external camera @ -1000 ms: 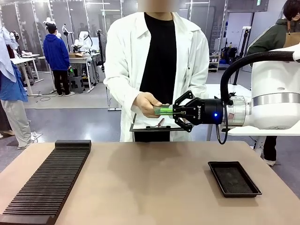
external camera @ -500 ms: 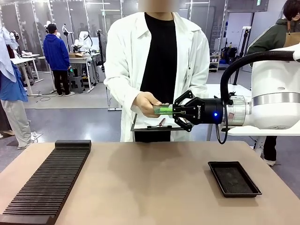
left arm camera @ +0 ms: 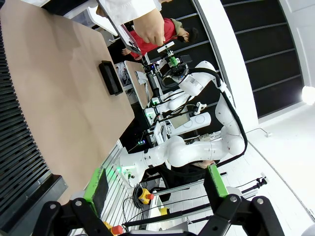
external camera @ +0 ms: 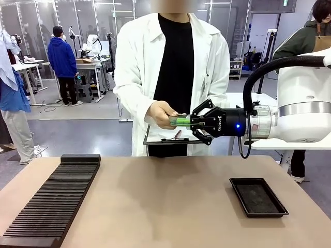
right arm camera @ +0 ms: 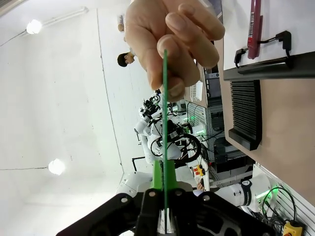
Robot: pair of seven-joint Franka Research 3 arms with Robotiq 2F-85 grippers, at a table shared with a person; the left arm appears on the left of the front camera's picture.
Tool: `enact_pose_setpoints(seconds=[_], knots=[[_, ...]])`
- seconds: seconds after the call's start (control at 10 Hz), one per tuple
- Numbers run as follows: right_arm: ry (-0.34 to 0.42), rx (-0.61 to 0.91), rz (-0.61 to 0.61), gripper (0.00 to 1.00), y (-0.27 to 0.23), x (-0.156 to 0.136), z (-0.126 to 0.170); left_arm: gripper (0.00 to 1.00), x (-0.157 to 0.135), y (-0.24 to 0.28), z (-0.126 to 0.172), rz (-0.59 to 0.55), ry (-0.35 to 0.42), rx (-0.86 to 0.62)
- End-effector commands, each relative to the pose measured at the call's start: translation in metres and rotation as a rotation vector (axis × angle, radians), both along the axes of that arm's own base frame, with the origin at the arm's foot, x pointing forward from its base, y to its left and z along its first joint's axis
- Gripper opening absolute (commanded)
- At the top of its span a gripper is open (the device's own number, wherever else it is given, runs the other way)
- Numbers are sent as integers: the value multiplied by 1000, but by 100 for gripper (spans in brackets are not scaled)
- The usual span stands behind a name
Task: Inspect the PCB.
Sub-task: Place the Blank PCB in the ESD tray.
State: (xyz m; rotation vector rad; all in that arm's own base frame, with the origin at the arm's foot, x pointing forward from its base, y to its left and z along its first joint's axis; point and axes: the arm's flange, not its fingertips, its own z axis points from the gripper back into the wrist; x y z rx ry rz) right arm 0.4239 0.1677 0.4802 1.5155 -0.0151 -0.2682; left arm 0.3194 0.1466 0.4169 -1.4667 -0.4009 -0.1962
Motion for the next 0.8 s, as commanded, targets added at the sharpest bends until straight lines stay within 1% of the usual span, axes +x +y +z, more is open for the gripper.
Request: enact_pose_setpoints(seconds=[0.0, 0.7], knots=[[-4, 11, 4, 0, 1, 1, 3, 100, -1, 1, 1, -4, 3, 9], [-4, 11, 4, 0, 1, 1, 3, 100, -1, 1, 1, -4, 3, 9]])
